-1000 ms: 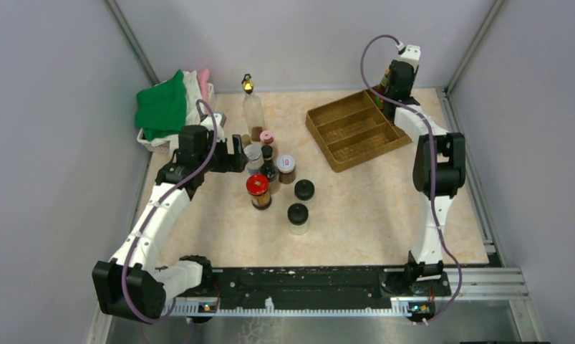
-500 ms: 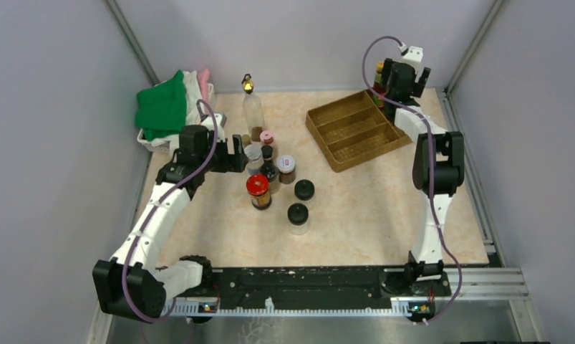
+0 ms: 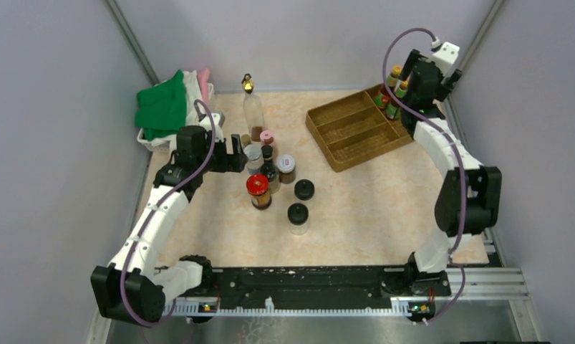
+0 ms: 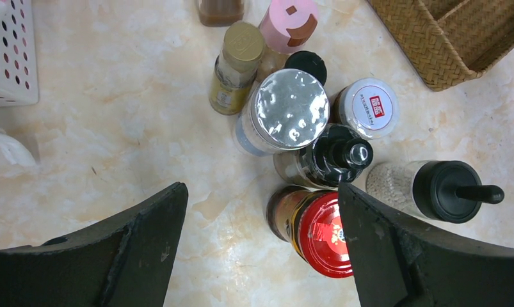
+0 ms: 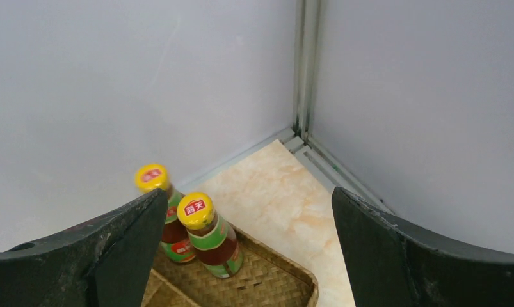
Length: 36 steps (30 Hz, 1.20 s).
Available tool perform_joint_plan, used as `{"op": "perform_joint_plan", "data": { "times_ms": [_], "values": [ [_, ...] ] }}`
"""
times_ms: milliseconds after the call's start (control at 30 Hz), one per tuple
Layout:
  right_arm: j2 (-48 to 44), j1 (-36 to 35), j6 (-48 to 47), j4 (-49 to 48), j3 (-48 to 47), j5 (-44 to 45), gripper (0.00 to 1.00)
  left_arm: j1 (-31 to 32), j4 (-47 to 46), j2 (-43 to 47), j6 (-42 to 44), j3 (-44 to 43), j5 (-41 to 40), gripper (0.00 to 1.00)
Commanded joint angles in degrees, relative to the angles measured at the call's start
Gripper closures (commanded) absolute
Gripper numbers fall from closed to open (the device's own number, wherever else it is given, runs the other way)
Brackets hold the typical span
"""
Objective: Organize the condiment bottles
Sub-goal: Place the bottle in the storage box, then pick up the bottle from the center of the board.
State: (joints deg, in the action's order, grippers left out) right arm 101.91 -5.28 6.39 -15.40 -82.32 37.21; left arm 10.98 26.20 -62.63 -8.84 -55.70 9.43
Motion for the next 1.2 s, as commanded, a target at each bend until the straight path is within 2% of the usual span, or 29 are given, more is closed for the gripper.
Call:
{"op": "perform_joint_plan", "data": {
  "times_ms": [0, 233, 500, 600, 700, 767, 900, 1000, 1167],
  "values": [
    [-10.0, -1.0, 2.8, 0.4, 4.8, 2.2, 0.02, 0.0, -0.1, 2.6, 0.0, -1.7, 0.9, 0.07],
    [-14.4, -2.7, 2.7, 4.4, 5.6, -1.5, 0.02, 0.0, 1.5, 4.7, -0.5, -2.7, 0.8, 0.07],
    [-14.9, -5.5, 2.6, 9.0, 4.4, -5.7, 0.05, 0.0, 2.6, 5.8, -0.8, -3.2, 0.6, 0.07],
    [-15.4, -7.4, 3.6, 11.9, 4.4, -11.2, 0.07, 0.0, 2.8, 5.8, -0.9, -3.5, 0.2, 0.07],
    [-15.1, -11.2, 3.5, 15.0, 3.7, -20.9, 0.09, 0.0, 3.0, 5.7, -0.6, -4.2, -1.4, 0.06],
    [-14.4, -14.9, 2.1, 17.4, 3.0, -28.1, 0.1, -0.1, 3.4, 5.5, -0.5, -4.7, -4.2, 0.05],
    [-14.1, -24.8, -2.8, 18.4, 3.9, -36.1, 0.1, -0.8, 4.6, 4.0, -1.2, -5.8, -10.8, 0.01],
    [-13.4, -28.7, -3.9, 16.5, 4.9, -42.5, 0.11, -3.6, 4.1, 2.8, -1.3, -5.3, -9.8, 0.01],
    [-8.6, -33.2, -5.5, 17.7, 1.0, -48.3, 0.16, -10.5, 1.3, 1.8, -2.1, -2.7, -0.8, 0.01]
  ]
}}
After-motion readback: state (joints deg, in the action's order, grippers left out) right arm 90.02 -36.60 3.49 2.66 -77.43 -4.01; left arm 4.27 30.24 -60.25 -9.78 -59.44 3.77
